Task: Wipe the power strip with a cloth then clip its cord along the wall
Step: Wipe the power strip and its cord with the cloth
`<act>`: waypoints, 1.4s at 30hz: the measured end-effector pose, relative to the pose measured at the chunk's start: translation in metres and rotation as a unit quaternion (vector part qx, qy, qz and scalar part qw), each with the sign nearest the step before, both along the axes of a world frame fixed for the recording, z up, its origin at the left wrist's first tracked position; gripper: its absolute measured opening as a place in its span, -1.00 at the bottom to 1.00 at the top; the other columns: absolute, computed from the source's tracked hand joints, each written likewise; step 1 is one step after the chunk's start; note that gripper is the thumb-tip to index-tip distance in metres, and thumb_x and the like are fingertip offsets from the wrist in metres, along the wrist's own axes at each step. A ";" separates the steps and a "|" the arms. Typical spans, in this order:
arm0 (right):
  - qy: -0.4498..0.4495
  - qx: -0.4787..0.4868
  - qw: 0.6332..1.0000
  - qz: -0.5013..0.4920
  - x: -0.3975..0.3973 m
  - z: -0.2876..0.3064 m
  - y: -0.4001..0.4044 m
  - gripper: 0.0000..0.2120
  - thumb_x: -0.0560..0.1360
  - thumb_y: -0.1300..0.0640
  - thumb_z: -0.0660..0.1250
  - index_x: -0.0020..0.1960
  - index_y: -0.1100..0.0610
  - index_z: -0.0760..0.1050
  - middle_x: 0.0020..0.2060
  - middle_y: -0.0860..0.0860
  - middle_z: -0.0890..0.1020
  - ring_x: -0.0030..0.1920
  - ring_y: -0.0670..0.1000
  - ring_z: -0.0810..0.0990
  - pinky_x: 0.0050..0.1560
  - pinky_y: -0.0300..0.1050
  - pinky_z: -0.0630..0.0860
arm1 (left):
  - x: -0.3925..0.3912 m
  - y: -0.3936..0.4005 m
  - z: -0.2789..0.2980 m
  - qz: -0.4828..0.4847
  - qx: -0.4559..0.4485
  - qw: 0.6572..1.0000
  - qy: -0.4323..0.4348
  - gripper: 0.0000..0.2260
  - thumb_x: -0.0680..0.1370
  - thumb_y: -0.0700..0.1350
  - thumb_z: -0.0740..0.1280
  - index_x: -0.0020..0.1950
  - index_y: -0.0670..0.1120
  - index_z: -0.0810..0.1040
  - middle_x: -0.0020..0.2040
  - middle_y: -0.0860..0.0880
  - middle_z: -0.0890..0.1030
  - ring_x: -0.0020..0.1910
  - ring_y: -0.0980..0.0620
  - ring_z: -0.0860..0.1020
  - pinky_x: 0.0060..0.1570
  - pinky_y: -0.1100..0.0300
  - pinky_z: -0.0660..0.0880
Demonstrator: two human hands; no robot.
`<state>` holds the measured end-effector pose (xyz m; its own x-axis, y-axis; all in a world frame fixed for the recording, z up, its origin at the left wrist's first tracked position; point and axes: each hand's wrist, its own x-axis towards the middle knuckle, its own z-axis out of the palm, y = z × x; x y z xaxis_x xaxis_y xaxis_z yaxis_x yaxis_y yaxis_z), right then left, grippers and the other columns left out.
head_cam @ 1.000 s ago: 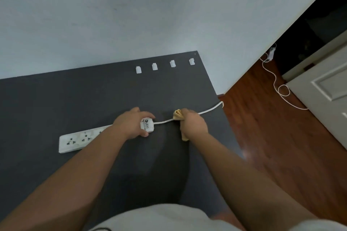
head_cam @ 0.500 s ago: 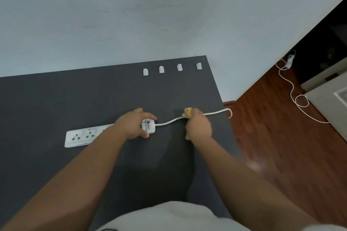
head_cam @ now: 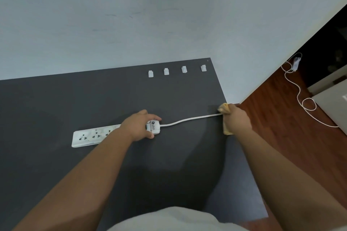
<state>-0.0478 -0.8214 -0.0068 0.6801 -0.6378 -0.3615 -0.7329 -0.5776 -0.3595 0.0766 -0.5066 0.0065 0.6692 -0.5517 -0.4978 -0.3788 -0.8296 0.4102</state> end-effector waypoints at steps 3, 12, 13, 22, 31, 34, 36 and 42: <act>-0.001 0.019 0.995 -0.098 -0.008 0.002 -0.028 -0.86 0.44 0.20 0.23 0.00 0.12 0.47 -0.03 0.16 0.61 -0.11 0.19 0.56 -0.09 -0.01 0.54 | 0.000 0.001 -0.001 -0.001 -0.003 1.000 -0.003 -0.42 0.35 -0.04 0.51 0.29 0.32 0.42 -0.02 0.11 0.38 0.02 0.09 0.43 -0.09 0.16 0.37; -0.051 0.012 0.997 -0.061 -0.019 -0.002 0.047 -0.68 0.55 0.20 0.10 0.26 0.08 0.45 0.09 0.19 0.57 0.08 0.26 0.56 0.08 0.08 0.51 | -0.001 0.002 -0.001 -0.006 -0.004 1.000 -0.006 -0.41 0.36 -0.03 0.51 0.31 0.31 0.41 0.01 0.11 0.38 0.02 0.10 0.43 -0.07 0.14 0.40; -0.047 0.013 0.997 -0.060 -0.015 -0.003 0.054 -0.66 0.53 0.24 0.10 0.25 0.09 0.46 0.10 0.19 0.56 0.09 0.25 0.56 0.10 0.06 0.49 | -0.002 0.002 -0.001 -0.004 -0.005 1.000 -0.007 -0.41 0.36 -0.03 0.51 0.31 0.31 0.41 0.01 0.11 0.38 0.02 0.10 0.43 -0.07 0.14 0.40; -0.061 0.071 0.974 0.208 0.022 -0.008 0.176 -0.58 0.52 0.24 0.13 0.37 0.07 0.38 0.18 0.12 0.52 0.16 0.19 0.52 0.16 0.01 0.46 | -0.006 0.007 -0.007 -0.009 -0.023 0.999 -0.034 -0.39 0.40 0.02 0.47 0.39 0.29 0.34 0.08 0.09 0.39 0.13 0.03 0.44 0.03 0.10 0.45; -0.099 -0.035 0.992 0.071 -0.034 0.003 0.092 -0.83 0.49 0.19 0.22 0.03 0.18 0.52 -0.07 0.16 0.61 -0.03 0.23 0.57 -0.05 0.08 0.53 | -0.013 0.024 -0.010 -0.014 0.002 0.995 -0.095 -0.25 0.41 0.17 0.41 0.52 0.16 0.14 0.40 0.03 0.36 0.35 -0.09 0.35 0.37 0.04 0.30; -0.028 -0.073 0.994 0.082 -0.033 -0.007 0.107 -0.73 0.49 0.19 0.20 0.17 0.23 0.46 0.02 0.21 0.55 0.00 0.27 0.53 -0.03 0.09 0.48 | -0.007 0.044 -0.009 -0.012 0.037 0.992 -0.124 -0.20 0.36 0.22 0.43 0.51 0.15 0.15 0.41 0.02 0.36 0.39 -0.10 0.34 0.45 -0.04 0.18; -0.041 -0.063 0.988 0.134 -0.022 -0.018 0.137 -0.63 0.48 0.22 0.21 0.27 0.24 0.42 0.05 0.24 0.54 0.01 0.28 0.52 -0.02 0.07 0.46 | -0.002 0.059 -0.007 -0.006 0.055 0.991 -0.125 -0.21 0.34 0.22 0.45 0.50 0.15 0.20 0.40 0.02 0.38 0.39 -0.09 0.34 0.45 -0.04 0.16; -0.020 -0.018 0.965 0.262 0.011 -0.022 0.231 -0.41 0.51 0.18 0.22 0.49 0.13 0.13 0.28 0.11 0.44 0.19 0.13 0.46 0.20 -0.04 0.39 | 0.015 0.109 -0.002 0.026 0.088 0.989 -0.114 -0.21 0.27 0.19 0.51 0.45 0.17 0.29 0.35 0.02 0.42 0.32 -0.12 0.38 0.39 -0.06 0.25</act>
<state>-0.0364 -0.5904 -0.0288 0.9252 -0.2149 -0.3128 -0.3237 -0.8770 -0.3550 0.0915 -0.3978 0.0048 0.8003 -0.4314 -0.4164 -0.3991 -0.9016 0.1670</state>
